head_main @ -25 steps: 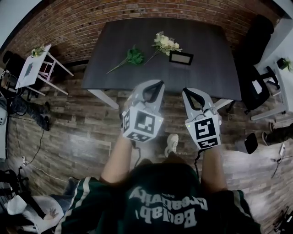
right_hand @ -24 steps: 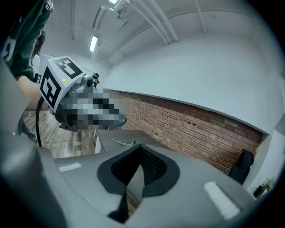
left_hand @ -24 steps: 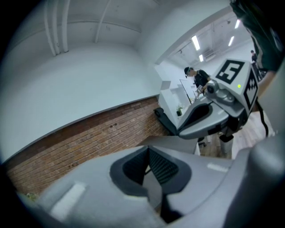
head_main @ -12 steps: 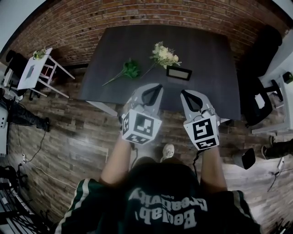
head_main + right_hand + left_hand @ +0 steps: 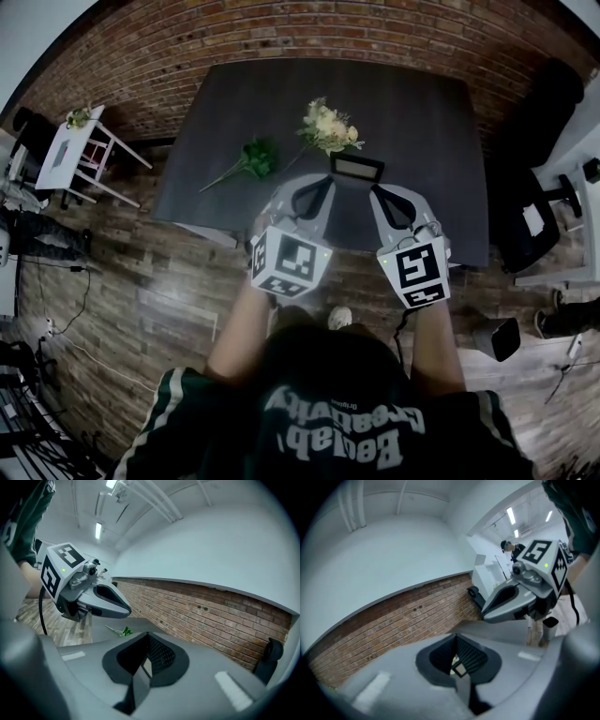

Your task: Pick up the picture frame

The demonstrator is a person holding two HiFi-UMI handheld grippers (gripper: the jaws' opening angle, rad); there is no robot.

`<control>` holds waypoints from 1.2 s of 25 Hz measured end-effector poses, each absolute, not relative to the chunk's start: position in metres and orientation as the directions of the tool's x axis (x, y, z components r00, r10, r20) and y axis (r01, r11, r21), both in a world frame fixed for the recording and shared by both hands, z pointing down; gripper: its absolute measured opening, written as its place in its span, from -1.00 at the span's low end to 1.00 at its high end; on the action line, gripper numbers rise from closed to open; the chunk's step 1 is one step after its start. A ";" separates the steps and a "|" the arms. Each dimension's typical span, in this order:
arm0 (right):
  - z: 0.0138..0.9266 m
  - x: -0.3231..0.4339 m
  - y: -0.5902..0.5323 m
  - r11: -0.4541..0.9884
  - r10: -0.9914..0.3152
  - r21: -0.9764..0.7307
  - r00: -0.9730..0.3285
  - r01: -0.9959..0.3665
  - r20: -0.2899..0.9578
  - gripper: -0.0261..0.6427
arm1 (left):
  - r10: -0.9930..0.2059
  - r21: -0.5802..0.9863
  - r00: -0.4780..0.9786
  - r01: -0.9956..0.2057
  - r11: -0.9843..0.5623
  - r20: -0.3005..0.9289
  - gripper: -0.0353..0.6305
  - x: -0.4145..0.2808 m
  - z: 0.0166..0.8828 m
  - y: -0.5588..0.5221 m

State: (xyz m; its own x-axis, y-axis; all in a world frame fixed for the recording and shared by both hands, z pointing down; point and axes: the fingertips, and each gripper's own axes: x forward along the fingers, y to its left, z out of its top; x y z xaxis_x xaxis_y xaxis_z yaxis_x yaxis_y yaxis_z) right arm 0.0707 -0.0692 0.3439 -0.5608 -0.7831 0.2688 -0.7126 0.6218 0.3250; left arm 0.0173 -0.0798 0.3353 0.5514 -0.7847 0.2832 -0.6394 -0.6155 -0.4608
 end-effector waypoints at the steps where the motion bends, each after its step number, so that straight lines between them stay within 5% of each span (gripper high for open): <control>1: 0.344 0.072 -0.072 0.623 -0.782 0.326 -0.562 -0.711 0.269 -0.91 | -0.784 -0.461 0.552 -0.639 -0.616 0.284 -0.89 0.019 0.336 -0.083; 30: 0.363 0.061 -0.132 0.617 -0.783 0.300 -0.529 -0.728 0.327 -0.90 | -0.742 -0.407 0.594 -0.622 -0.669 0.312 -0.89 0.007 0.358 -0.147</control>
